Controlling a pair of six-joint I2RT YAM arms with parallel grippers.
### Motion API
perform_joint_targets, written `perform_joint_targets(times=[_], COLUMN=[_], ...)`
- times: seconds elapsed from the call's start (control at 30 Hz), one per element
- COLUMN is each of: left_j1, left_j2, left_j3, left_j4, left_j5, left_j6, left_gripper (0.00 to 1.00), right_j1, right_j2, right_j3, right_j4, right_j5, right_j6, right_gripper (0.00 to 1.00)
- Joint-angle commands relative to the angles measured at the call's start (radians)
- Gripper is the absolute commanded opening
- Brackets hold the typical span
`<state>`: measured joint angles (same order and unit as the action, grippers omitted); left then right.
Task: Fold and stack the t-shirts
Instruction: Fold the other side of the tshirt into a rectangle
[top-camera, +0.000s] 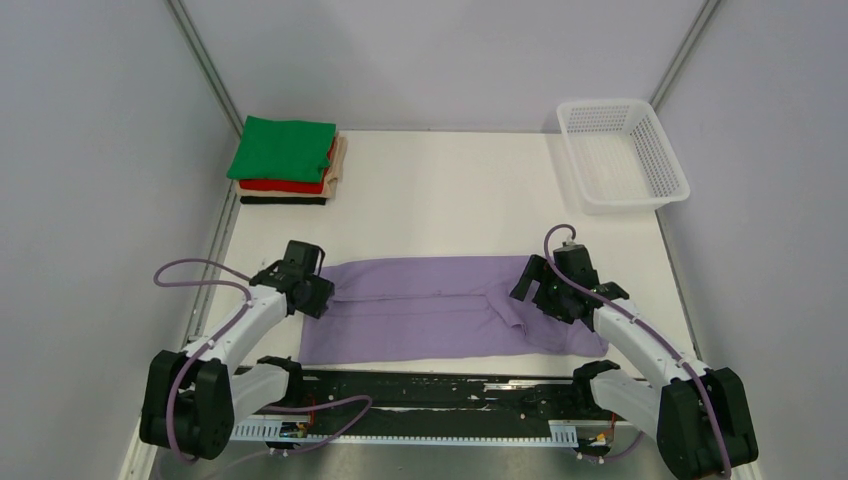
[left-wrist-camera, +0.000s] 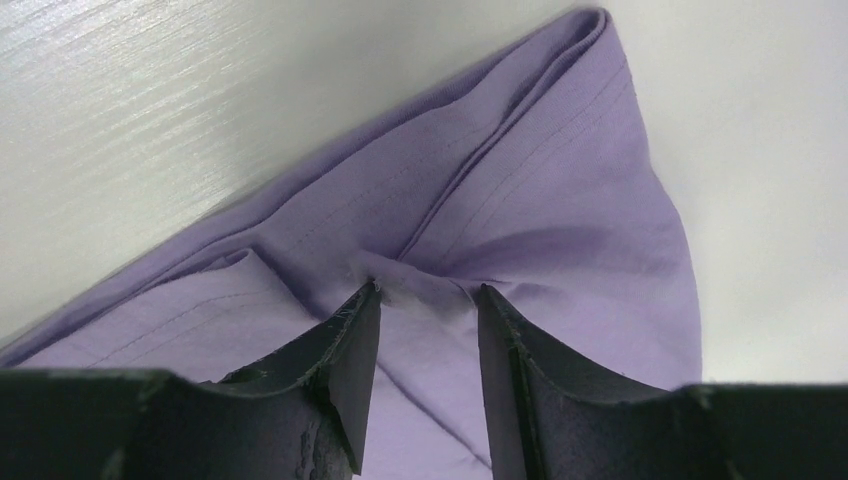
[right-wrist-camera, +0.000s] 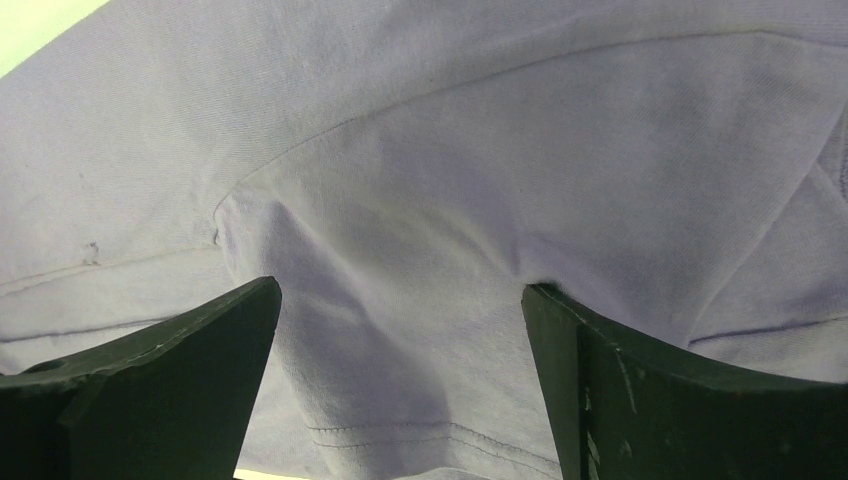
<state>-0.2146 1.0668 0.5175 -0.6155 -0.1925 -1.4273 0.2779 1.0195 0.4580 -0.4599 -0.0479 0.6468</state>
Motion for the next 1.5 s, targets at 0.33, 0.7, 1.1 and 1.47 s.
perform_joint_targets(times=[0.33, 0.7, 1.1, 1.47], left_j1=[0.004, -0.008, -0.117, -0.117], left_j2=[0.008, 0.253, 0.233, 0.052], left_j3=[0.119, 0.473, 0.574, 0.246], left_j4=[-0.055, -0.085, -0.031, -0.038], left_j5=[-0.128, -0.129, -0.329, -0.298], left_j6=[0.031, 0.621, 0.852, 0.669], left_gripper=[0.00, 0.00, 0.00, 0.03], right_j1=[-0.012, -0.019, -0.026, -0.025], right_j2=[0.003, 0.018, 0.041, 0.068], right_j3=[0.029, 0.031, 0.031, 0.037], right_j4=[-0.013, -0.015, -0.016, -0.017], right_j5=[0.003, -0.007, -0.024, -0.035], right_j6=[-0.030, -0.038, -0.043, -0.050], right_gripper=[1.00, 1.00, 1.00, 1.00])
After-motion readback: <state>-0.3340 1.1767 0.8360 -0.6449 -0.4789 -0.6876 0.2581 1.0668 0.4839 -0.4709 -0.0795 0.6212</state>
